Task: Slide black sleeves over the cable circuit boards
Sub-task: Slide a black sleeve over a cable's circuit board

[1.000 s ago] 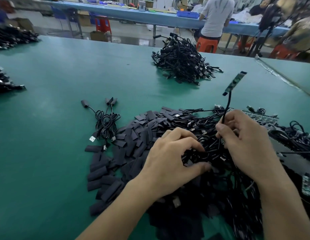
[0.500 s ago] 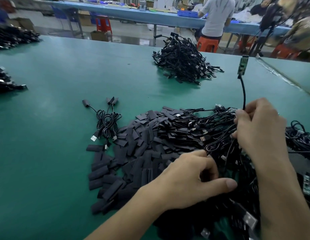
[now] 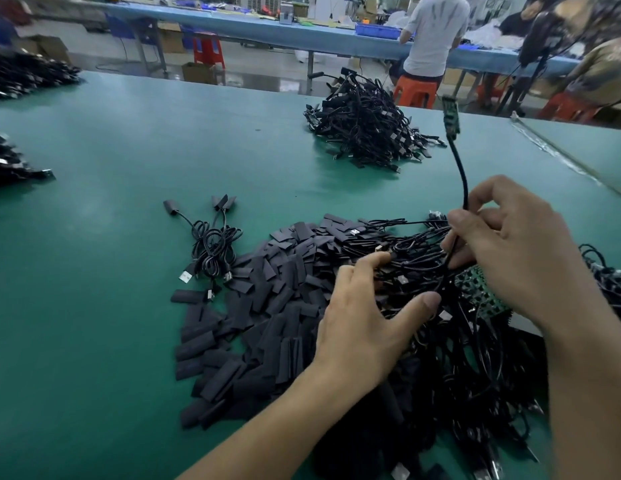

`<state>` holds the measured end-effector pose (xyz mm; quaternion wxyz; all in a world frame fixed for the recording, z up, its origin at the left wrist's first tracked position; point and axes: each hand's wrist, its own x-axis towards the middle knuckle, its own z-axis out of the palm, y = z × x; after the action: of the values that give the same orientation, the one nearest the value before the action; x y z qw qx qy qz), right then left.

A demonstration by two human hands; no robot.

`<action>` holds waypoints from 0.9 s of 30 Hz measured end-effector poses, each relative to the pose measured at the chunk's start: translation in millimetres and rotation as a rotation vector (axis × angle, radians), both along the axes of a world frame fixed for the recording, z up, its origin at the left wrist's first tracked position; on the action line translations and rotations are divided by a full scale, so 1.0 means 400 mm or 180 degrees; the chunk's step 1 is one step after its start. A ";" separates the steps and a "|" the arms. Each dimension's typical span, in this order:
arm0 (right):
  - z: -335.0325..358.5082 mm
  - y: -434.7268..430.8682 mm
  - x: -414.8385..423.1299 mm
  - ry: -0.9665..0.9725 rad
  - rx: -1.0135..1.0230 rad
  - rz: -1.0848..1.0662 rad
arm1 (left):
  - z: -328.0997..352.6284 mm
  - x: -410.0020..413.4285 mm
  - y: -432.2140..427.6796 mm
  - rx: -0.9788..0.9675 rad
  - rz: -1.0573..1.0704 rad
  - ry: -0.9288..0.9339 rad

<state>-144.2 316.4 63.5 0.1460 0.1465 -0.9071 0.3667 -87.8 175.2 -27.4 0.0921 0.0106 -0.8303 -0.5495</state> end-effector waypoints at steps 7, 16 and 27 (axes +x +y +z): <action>-0.014 -0.003 -0.019 0.0125 0.0153 -0.0550 | 0.002 -0.013 0.009 0.0579 -0.0266 0.0278; -0.024 0.046 -0.030 0.0410 -0.0123 -0.1721 | -0.011 -0.008 -0.025 0.1638 0.0007 -0.0135; 0.024 -0.106 -0.023 0.0587 -0.0754 0.0223 | 0.030 0.031 0.089 -0.1574 -0.1347 -0.0527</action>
<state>-153.4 274.1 73.1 0.2320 0.1928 -0.8346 0.4610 -75.6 210.7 -15.5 -0.0920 -0.1400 -0.9270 -0.3357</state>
